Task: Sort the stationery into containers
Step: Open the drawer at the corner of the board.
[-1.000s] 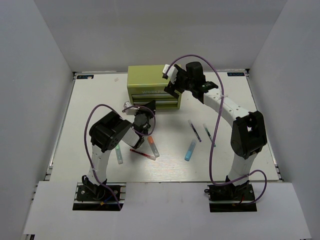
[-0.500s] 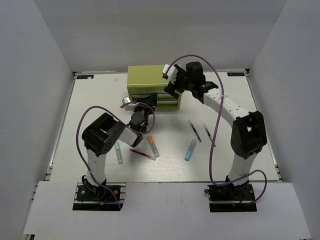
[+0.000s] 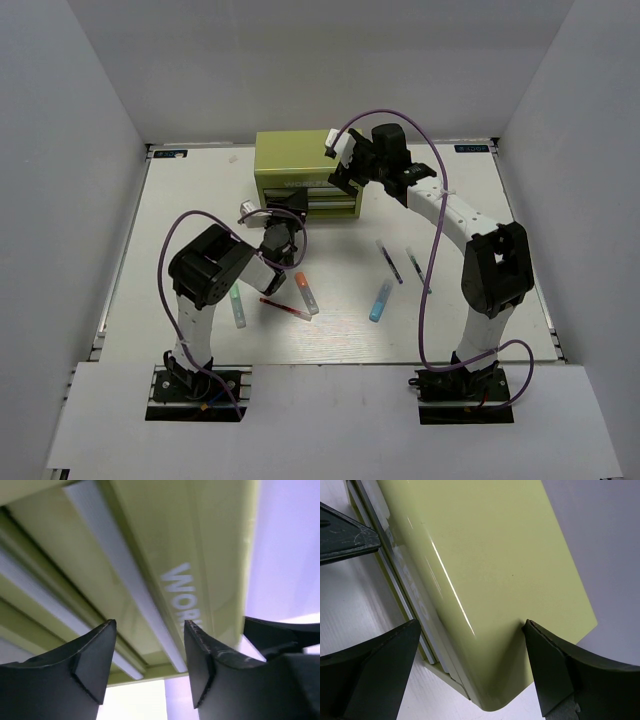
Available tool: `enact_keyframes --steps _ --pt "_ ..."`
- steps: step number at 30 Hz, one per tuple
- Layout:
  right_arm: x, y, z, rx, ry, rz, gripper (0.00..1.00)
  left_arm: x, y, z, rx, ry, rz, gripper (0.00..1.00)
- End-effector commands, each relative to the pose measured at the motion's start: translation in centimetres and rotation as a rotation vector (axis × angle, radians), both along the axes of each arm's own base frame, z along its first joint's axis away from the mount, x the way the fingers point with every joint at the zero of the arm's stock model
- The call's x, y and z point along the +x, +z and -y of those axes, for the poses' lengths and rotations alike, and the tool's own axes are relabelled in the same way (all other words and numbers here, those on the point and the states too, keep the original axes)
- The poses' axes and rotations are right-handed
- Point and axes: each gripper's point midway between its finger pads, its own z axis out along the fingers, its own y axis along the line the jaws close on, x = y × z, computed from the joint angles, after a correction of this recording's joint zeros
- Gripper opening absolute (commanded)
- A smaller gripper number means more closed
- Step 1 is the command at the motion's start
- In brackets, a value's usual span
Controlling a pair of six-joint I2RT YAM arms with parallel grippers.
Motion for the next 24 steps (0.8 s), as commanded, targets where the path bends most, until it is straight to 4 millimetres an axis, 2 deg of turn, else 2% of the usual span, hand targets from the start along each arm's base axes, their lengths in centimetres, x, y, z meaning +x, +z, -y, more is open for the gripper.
enact_keyframes --steps 1,4,12,16,24 --pt "-0.7 -1.4 1.3 -0.025 -0.039 -0.059 0.90 -2.2 9.7 -2.8 -0.301 0.037 0.352 0.63" --pt "-0.7 -1.2 1.4 -0.023 -0.041 -0.054 0.90 -1.9 9.1 -2.6 -0.304 0.035 0.344 0.55" --pt "-1.0 -1.4 1.5 -0.022 -0.041 -0.053 0.90 -1.2 8.9 -2.6 -0.312 0.041 0.346 0.55" --pt "-1.1 -1.7 1.7 -0.027 -0.043 -0.056 0.90 -1.2 9.3 -2.1 -0.310 0.013 0.359 0.55" --pt "-1.1 -1.9 1.8 -0.029 -0.045 -0.056 0.90 -1.8 11.6 -1.5 -0.315 -0.032 0.408 0.54"
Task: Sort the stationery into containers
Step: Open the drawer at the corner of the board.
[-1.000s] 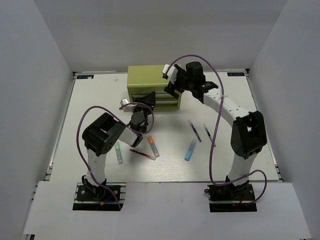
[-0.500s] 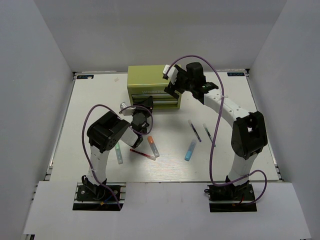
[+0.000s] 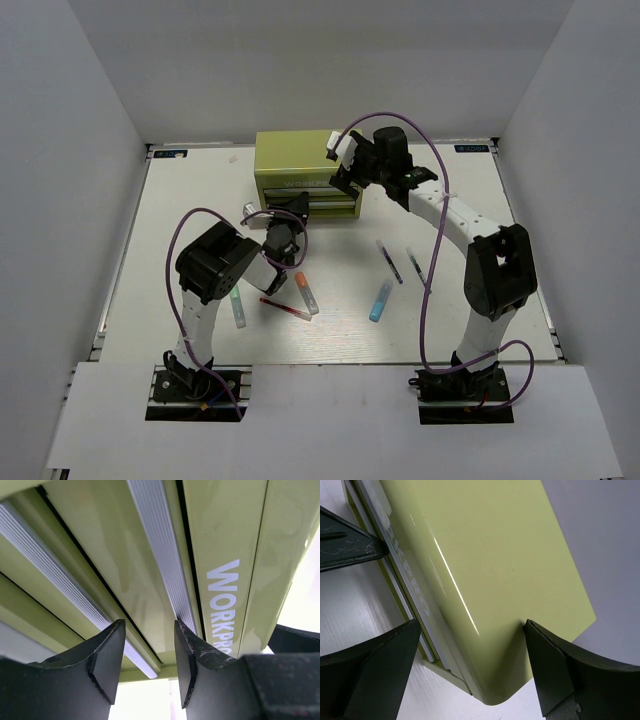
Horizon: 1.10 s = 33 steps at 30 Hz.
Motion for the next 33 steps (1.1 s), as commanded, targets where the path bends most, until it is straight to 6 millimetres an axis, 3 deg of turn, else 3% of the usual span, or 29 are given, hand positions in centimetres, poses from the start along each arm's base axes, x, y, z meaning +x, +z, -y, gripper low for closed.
enact_keyframes --steps 1,10,18,33 --pt "-1.0 -2.0 1.4 -0.031 -0.036 -0.081 0.90 -2.6 14.3 -1.6 -0.301 -0.016 0.453 0.54" --pt "-1.0 -2.0 1.3 -0.032 -0.035 -0.081 0.90 -2.7 14.7 -1.5 -0.304 -0.025 0.463 0.54" --pt "-1.0 -2.1 1.6 -0.035 -0.042 -0.080 0.90 -3.2 16.9 -1.0 -0.312 -0.061 0.513 0.54" --pt "-0.8 -2.0 1.5 -0.036 -0.045 -0.076 0.90 -2.4 15.0 -3.0 -0.325 0.054 0.458 0.50"
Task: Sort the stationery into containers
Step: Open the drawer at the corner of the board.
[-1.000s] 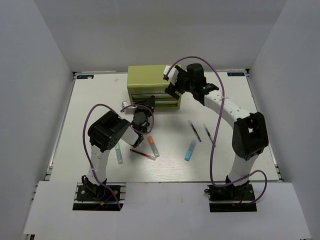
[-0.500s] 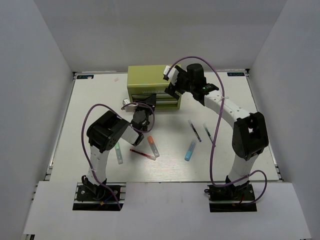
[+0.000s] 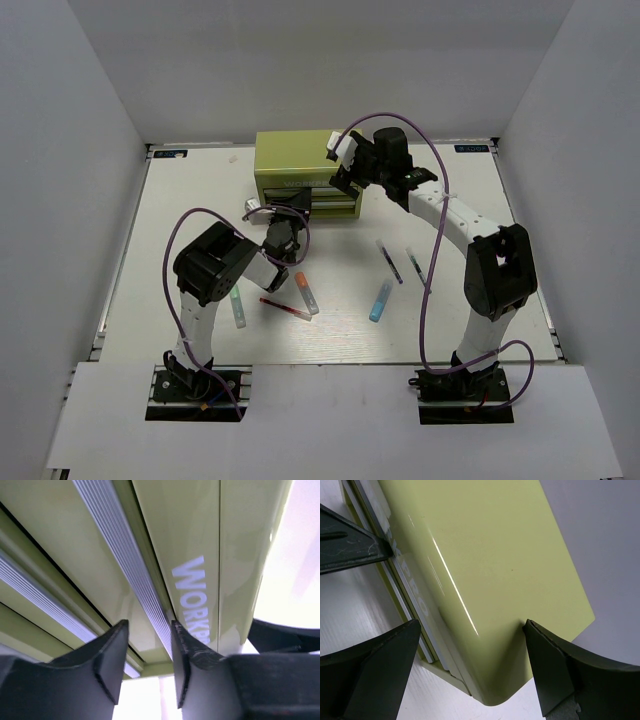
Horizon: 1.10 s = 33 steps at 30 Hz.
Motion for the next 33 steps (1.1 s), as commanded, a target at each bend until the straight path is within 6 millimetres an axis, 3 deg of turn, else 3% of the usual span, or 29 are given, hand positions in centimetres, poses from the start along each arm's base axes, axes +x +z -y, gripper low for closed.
enact_keyframes --steps 1,10,19,26,29,33 --pt "-0.9 -2.2 1.7 -0.042 -0.044 -0.089 0.90 -2.5 12.6 -4.4 -0.308 0.093 0.405 0.48" --pt "-1.0 -2.4 1.7 -0.044 -0.043 -0.093 0.90 -2.1 11.0 -5.4 -0.322 0.133 0.368 0.48" --pt "-0.8 -2.2 1.7 -0.039 -0.044 -0.088 0.90 -0.9 9.7 -5.7 -0.398 0.147 0.351 0.57" --pt "-0.9 -2.6 1.7 -0.044 -0.044 -0.093 0.90 0.5 10.7 -4.9 -0.454 0.148 0.394 0.63" --pt "-0.9 -2.3 1.6 -0.042 -0.041 -0.087 0.90 0.8 10.2 -4.7 -0.458 0.146 0.388 0.52" --pt "-0.9 -2.3 1.6 -0.041 -0.042 -0.089 0.90 0.6 10.2 -4.1 -0.467 0.125 0.387 0.25"
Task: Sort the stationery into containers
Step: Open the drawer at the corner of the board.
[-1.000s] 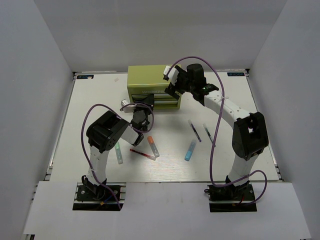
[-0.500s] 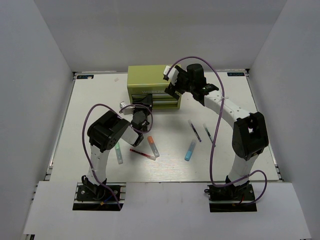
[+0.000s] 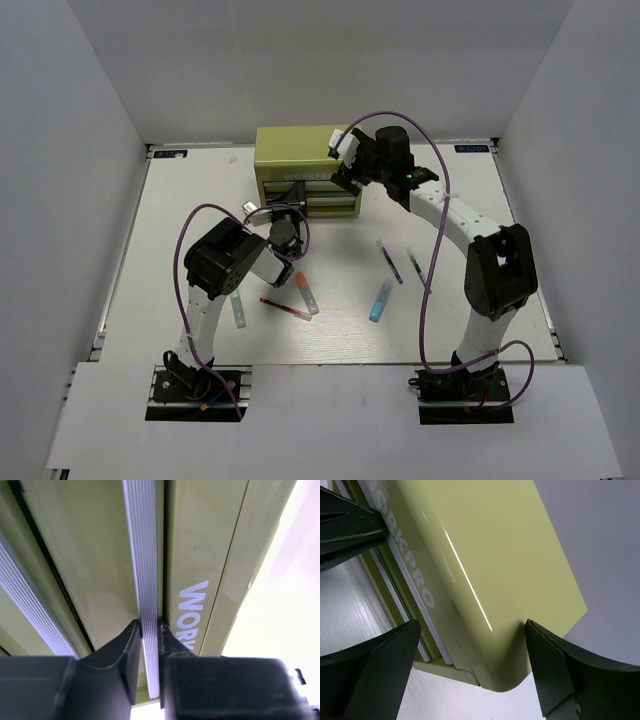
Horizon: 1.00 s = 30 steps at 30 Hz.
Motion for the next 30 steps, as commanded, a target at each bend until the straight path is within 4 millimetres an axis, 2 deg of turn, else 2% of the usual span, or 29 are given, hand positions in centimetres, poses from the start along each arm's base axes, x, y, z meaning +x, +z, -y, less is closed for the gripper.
enact_keyframes --steps 1,4,5,18,19,22,30 --pt "-1.6 -2.9 1.4 -0.046 -0.027 -0.120 0.90 -1.6 8.8 -2.7 -0.214 0.043 0.324 0.21" --pt "-1.6 -2.9 1.4 -0.046 -0.027 -0.120 0.90 -1.6 8.8 -2.7 -0.214 0.043 0.324 0.02" --pt "-1.6 -2.9 1.3 -0.045 -0.024 -0.120 0.90 -1.7 8.4 -2.8 -0.208 0.043 0.315 0.00" --pt "-1.5 -2.5 1.1 -0.040 -0.017 -0.108 0.90 -3.7 6.6 -3.0 -0.174 0.035 0.247 0.00" --pt "-1.6 -2.4 0.9 -0.040 -0.013 -0.103 0.90 -3.8 7.0 -3.0 -0.180 0.035 0.254 0.00" --pt "-1.6 -2.4 0.8 -0.042 -0.006 -0.102 0.90 -4.2 6.2 -3.0 -0.169 0.034 0.231 0.00" --pt "-1.5 -2.6 0.0 -0.073 0.053 -0.095 0.90 -4.6 6.3 -2.7 -0.170 0.025 0.231 0.00"
